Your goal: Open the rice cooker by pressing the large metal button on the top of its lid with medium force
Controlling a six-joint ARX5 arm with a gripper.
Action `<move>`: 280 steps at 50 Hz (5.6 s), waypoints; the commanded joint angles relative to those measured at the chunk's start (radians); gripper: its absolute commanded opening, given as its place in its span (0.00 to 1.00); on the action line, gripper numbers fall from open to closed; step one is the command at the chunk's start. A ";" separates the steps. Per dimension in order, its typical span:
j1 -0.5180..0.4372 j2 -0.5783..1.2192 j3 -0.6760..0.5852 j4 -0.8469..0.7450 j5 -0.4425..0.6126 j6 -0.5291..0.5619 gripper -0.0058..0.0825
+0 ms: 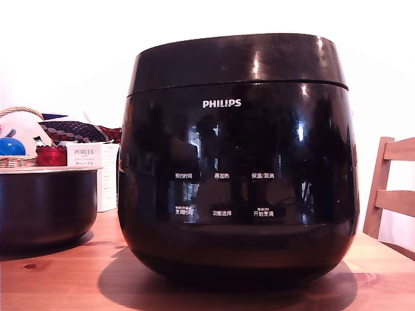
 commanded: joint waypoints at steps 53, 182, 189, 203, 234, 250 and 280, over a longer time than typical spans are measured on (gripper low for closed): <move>-0.089 0.113 0.284 -0.015 0.894 -0.601 0.04; -0.935 1.234 0.726 0.008 0.060 0.023 0.04; -0.935 1.279 0.726 -0.029 0.060 0.023 0.04; -0.936 1.341 0.726 -0.069 0.064 0.023 0.04; -0.927 1.169 0.782 0.092 0.079 0.011 0.04; -0.901 1.079 0.843 0.091 0.020 0.005 0.04; -0.398 0.873 0.843 -0.117 -0.087 0.100 0.04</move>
